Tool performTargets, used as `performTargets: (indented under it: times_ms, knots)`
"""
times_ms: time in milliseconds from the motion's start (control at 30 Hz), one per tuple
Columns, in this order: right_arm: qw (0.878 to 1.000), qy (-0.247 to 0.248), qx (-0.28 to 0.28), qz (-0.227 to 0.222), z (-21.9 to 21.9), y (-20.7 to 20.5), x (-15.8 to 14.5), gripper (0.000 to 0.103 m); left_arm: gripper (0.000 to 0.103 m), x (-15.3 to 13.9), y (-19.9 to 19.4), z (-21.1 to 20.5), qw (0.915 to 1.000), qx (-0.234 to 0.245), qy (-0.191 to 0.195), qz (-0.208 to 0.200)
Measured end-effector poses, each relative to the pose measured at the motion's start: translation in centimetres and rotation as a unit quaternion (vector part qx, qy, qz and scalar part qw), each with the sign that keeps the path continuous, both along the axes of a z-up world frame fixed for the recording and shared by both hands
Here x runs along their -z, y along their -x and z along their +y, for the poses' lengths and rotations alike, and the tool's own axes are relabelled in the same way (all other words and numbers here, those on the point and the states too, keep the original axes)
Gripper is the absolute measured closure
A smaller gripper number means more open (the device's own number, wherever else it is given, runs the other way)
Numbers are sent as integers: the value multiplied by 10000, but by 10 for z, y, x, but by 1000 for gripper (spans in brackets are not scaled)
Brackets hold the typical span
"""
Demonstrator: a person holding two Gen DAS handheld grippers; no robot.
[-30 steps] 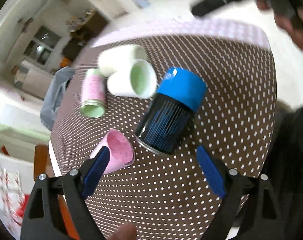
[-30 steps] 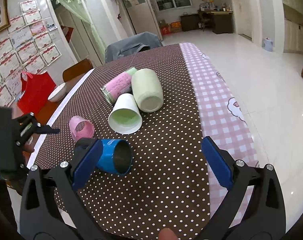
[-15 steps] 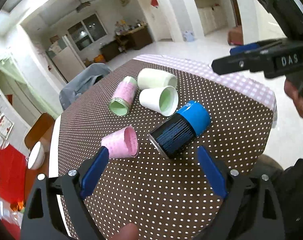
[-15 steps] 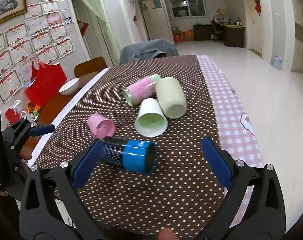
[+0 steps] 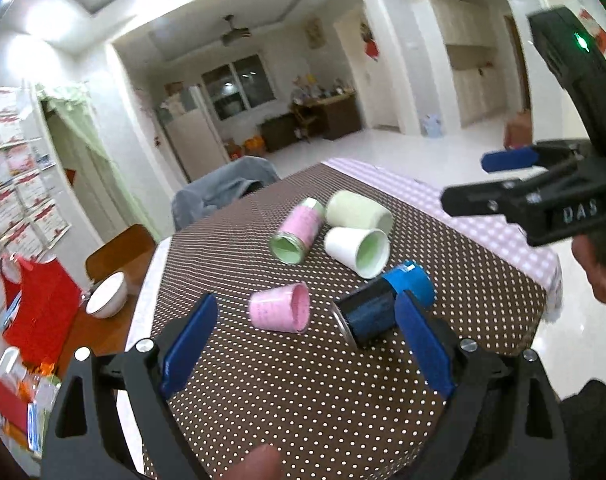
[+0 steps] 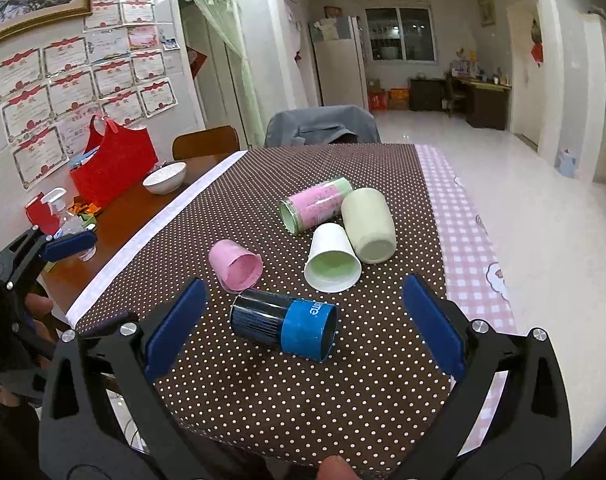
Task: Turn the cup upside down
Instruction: 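Move the right tool toward the black can lying on the table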
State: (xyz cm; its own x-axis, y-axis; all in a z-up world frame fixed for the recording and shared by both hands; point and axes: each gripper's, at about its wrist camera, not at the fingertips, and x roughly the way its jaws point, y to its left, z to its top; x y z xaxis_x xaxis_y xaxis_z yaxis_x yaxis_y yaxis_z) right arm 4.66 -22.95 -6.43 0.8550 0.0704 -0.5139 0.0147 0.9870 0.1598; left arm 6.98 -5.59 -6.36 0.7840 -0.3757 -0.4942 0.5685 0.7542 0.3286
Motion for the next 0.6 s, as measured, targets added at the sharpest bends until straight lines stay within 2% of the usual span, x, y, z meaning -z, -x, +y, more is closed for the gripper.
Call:
performTargets:
  times_ms: [200,333,600]
  knots:
    - [9997,98,-121,-166,7,12,-8,6,14,-17,13,11,9980,-460,396,-199]
    - [9990,226,-241,-292,15,18,-14,6,14,-26,25,16,9954,-712,528,-354]
    - [9970,382,-483,-464,24,25,-22,6,14,-44,36,30,9879,-1194,922,-351]
